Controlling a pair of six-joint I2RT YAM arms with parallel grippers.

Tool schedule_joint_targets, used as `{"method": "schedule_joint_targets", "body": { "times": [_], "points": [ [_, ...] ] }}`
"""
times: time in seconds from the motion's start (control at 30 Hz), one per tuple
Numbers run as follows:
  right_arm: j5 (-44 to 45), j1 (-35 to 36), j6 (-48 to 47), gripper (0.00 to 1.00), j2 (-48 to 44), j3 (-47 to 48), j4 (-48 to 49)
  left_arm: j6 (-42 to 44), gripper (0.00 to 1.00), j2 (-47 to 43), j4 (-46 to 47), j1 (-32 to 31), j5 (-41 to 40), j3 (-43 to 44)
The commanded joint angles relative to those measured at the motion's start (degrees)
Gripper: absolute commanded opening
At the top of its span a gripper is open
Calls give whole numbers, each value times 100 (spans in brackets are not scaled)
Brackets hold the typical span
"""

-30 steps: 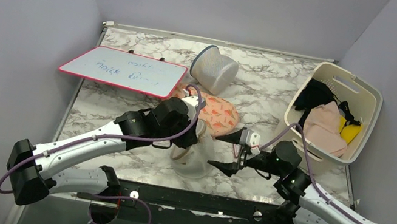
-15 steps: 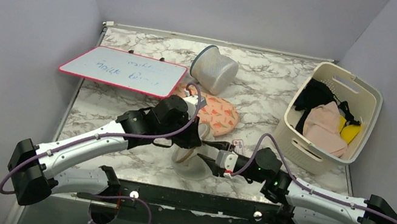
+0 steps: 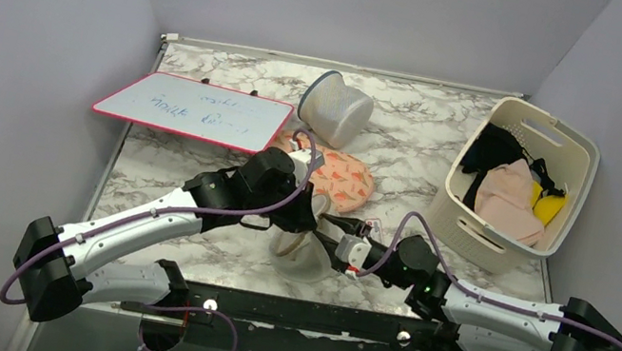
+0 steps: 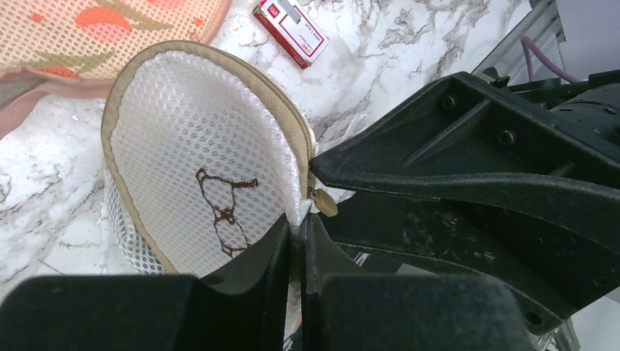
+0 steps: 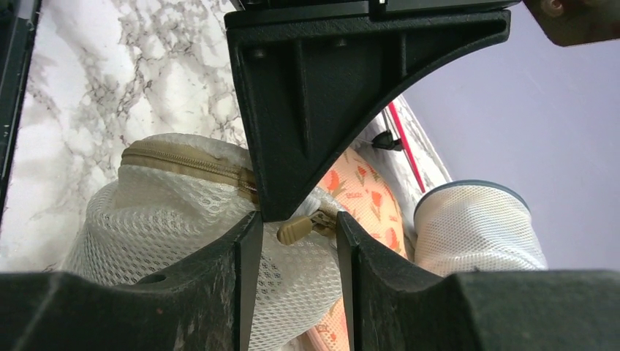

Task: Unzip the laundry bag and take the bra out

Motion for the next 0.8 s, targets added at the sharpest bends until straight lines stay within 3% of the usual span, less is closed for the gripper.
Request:
{"method": "schedule_joint_targets", "body": {
  "times": [0.0, 0.2, 0.47, 0.77],
  "points": [
    [320, 35, 0, 39, -14, -71, 504, -71, 0, 25, 191, 27, 288, -36],
    [461, 39, 4, 34, -130, -85, 412, -73, 0, -9, 188, 25, 302, -58],
    [938, 39, 146, 18, -164, -92, 371, -62, 0, -29, 200, 29, 291, -101],
    [1238, 32, 216, 21, -66, -74, 466, -26, 0, -4, 197, 29, 371, -136]
  ]
}}
